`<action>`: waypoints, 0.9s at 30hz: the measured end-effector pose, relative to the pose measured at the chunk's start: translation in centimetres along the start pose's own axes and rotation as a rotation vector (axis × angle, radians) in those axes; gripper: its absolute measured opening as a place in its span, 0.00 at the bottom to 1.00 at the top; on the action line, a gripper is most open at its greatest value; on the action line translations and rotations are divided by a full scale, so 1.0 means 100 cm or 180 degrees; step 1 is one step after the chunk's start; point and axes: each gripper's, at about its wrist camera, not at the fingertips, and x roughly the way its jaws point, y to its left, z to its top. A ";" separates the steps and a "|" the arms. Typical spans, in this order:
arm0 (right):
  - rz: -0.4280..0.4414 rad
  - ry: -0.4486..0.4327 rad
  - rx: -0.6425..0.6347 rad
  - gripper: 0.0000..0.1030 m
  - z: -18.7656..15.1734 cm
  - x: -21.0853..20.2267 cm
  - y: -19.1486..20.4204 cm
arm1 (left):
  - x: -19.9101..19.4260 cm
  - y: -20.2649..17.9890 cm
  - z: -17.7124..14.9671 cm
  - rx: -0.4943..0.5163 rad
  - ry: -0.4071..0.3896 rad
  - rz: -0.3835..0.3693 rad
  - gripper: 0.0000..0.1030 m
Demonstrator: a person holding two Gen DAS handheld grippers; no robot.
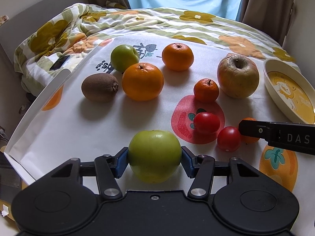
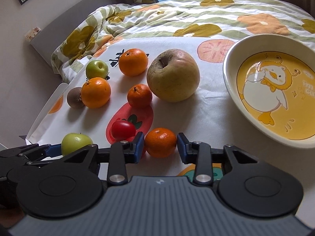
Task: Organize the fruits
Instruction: 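Grasp the green apple with the left tool while the right tool grasps a tangerine, then carry the green apple and tangerine into the duck bowl and release both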
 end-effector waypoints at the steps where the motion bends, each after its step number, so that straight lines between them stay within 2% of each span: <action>1: 0.0002 -0.0002 0.0003 0.49 0.000 0.000 0.000 | 0.000 0.000 0.000 -0.0009 0.0001 -0.0011 0.58; 15: -0.0001 -0.0193 0.0011 0.49 0.002 -0.030 -0.002 | -0.031 -0.012 0.007 0.0063 -0.0190 -0.0034 0.58; 27: -0.0179 -0.0500 0.0043 0.49 0.016 -0.113 -0.034 | -0.097 -0.060 0.036 0.0246 -0.0598 -0.0160 0.58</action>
